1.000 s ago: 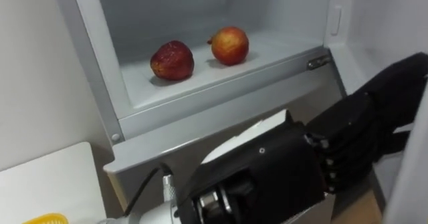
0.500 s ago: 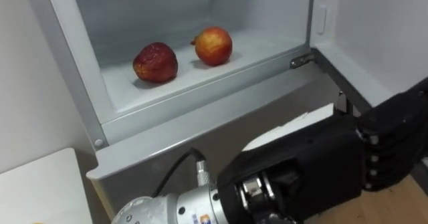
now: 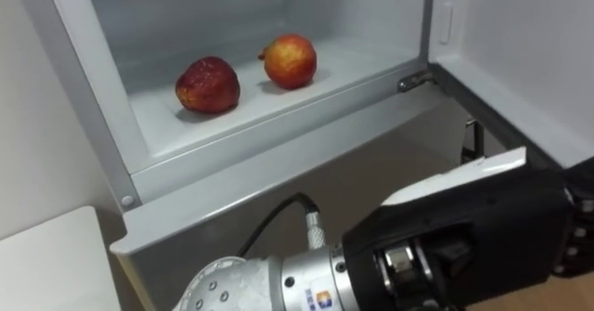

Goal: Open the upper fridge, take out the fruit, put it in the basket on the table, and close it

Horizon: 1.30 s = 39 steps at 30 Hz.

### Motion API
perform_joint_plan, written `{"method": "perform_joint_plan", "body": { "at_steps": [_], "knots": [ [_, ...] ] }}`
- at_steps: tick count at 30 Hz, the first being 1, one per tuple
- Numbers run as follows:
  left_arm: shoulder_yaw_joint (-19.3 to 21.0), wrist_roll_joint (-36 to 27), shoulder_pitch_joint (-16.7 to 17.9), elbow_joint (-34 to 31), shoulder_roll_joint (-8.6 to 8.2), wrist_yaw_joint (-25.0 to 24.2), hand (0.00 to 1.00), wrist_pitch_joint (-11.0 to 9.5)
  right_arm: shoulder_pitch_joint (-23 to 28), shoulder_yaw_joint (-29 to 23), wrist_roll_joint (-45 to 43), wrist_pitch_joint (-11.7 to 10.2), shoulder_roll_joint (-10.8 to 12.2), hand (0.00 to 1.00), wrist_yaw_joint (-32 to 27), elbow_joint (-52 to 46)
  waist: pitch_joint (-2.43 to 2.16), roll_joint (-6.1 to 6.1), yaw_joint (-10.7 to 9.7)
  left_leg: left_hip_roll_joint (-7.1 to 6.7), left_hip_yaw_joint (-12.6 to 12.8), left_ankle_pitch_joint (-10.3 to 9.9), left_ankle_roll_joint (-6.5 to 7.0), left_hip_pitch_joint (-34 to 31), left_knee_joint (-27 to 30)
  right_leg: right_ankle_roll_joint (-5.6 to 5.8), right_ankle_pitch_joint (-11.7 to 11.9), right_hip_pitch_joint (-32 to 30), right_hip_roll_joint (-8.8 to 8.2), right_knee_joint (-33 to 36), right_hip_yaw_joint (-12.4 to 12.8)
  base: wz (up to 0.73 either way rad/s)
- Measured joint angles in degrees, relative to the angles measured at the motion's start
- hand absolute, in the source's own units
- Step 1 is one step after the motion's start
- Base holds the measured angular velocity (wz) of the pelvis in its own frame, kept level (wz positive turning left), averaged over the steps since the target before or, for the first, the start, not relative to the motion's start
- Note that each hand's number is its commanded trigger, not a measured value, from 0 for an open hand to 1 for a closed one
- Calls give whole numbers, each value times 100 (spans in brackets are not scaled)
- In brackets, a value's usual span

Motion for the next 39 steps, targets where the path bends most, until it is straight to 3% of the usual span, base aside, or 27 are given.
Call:
{"method": "perform_joint_plan", "body": {
  "at_steps": [7, 20, 28, 30, 33, 39],
  "knots": [
    [-27, 8, -1, 2, -99, 109, 0, 2, 11, 42, 40, -1, -16, 0, -127, 5, 21, 47, -197, 14, 37, 0, 0, 22, -1, -6, 6, 34, 21, 8, 56, -4],
    [-248, 91, -337, 202, -680, 157, 0, 14, 4, 53, -29, 9, -13, 0, -179, 36, 50, 95, -258, 57, 215, 0, 0, 91, -3, -35, 23, 68, 60, -27, 64, -1],
    [-258, 218, -339, 256, -772, 161, 0, 19, -11, 107, -27, 39, -10, 0, -235, 30, 61, 78, -228, 70, 194, 0, -1, 92, -9, -47, 29, 66, 71, -42, 56, 0],
    [-258, 280, -341, 254, -762, 161, 0, 19, -8, 188, 20, 43, -12, 0, -223, 29, 62, 76, -177, 69, 181, 0, -1, 90, -10, -51, 32, 61, 71, -41, 59, -3],
    [-224, 463, -339, 240, -615, 166, 0, 19, -9, 266, 50, 25, -11, 0, -189, 7, 66, 70, -45, 70, 144, 0, -1, 70, -15, -51, 32, 88, 72, -27, 57, 1],
    [542, 705, -335, 62, 39, 209, 0, 18, 19, 256, 8, -17, -9, 0, -167, 66, 80, 32, 370, 72, -229, 1, -2, -11, -31, -58, 37, 82, 57, 1, -186, 20]
  ]
}}
